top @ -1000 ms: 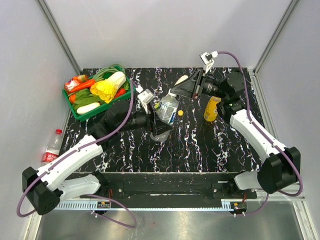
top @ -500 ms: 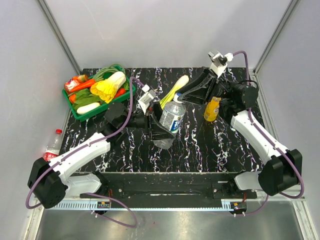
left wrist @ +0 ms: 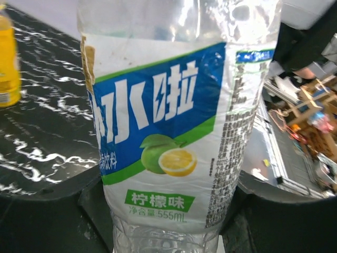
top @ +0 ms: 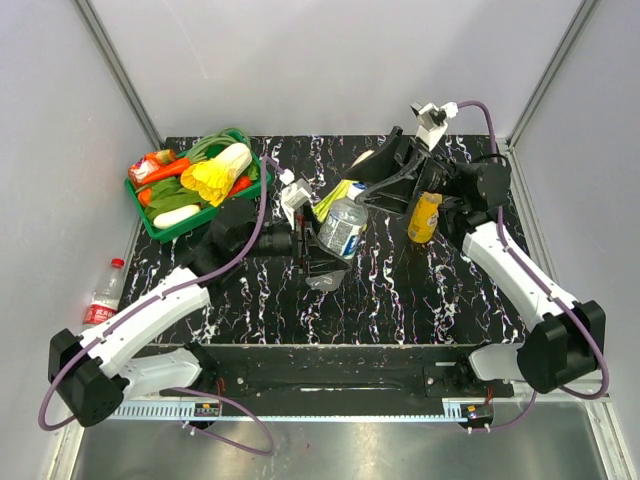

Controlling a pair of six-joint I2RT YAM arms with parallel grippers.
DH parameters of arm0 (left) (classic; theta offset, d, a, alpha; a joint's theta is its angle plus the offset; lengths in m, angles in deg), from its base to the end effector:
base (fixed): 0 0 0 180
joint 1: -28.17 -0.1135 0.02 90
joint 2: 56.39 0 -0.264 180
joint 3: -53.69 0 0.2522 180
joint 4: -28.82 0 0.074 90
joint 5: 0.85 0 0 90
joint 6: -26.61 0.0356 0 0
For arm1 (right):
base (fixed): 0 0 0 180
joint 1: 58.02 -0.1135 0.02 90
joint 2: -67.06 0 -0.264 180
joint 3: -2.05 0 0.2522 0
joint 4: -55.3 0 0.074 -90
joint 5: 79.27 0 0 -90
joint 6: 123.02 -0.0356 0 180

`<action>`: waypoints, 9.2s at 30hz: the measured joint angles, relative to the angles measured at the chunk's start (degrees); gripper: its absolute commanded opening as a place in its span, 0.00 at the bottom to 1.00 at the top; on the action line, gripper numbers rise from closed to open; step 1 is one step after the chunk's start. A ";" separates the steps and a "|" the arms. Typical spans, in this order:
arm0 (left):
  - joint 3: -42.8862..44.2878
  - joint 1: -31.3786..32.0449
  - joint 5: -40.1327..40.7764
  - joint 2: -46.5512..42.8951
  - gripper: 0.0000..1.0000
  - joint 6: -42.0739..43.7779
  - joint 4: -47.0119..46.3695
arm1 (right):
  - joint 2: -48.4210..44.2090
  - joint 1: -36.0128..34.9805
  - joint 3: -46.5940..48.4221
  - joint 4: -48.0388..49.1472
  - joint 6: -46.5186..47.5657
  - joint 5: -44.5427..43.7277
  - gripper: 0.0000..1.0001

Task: Unscrew the bottle caps

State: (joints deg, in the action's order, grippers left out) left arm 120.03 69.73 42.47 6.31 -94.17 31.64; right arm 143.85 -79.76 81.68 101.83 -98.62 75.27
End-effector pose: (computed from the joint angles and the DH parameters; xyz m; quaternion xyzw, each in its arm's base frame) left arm 0.1692 -0.1846 0.3655 0.3414 0.6152 -0.6104 0.3637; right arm 0.2386 0.1298 0.4508 -0.3548 0.4593 0.6816 0.4456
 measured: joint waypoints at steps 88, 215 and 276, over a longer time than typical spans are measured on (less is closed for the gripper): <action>17.16 19.80 75.89 8.22 0.01 17.42 45.24 | 2.54 -3.45 1.11 -47.60 17.42 -22.43 0.00; 5.60 12.59 52.48 -1.18 0.00 22.14 33.94 | -3.85 1.97 -3.76 -44.94 22.62 -25.97 0.91; 1.16 1.75 4.87 -0.09 0.00 15.50 15.06 | -2.69 -0.11 -5.68 -8.55 13.38 4.00 0.21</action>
State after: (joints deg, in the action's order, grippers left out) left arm 121.18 71.48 47.35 6.22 -78.68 46.70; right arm 141.17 -79.87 76.00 93.29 -85.25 79.27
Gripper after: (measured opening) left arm 0.634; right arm 0.387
